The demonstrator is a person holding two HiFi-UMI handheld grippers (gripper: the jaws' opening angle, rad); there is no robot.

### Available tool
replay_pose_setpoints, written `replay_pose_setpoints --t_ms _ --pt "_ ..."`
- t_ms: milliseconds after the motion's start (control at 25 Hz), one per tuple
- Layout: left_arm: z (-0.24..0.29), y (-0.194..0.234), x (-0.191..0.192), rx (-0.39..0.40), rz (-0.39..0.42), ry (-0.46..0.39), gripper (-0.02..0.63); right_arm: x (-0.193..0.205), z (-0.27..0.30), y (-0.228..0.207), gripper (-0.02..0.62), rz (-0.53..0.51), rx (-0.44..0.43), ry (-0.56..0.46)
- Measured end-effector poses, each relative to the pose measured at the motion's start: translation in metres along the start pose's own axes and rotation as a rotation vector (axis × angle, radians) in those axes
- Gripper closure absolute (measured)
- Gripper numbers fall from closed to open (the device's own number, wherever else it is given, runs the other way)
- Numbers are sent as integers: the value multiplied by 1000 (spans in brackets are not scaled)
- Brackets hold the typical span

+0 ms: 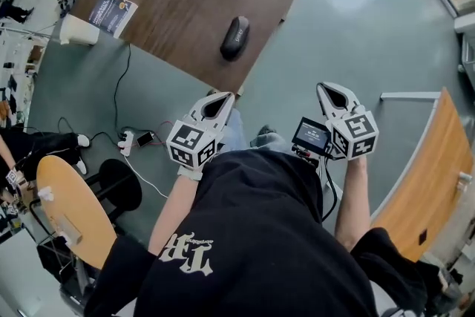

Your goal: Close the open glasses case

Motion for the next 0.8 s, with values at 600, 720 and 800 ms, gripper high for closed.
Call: replay_pose_setpoints --t_ms 600,720,800 --pt "-27 -99 25 25 8 -68 609 59 -94 31 609 -83 -6 19" --pt "-32 -105 25 19 19 -69 609 58 -94 40 609 -121 -33 17" --pt "-35 -106 26 18 23 -68 609 54 -95 47 609 -126 -49 -4"
Point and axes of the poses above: the fingertips, and each gripper's own axes: z forward along the fingers, y to its left, x out of its underside, the point moved 6 cm from there along -z, backward along the fingers, and after that the axes turned 2 degrees about -y, right-handed, at the moved point
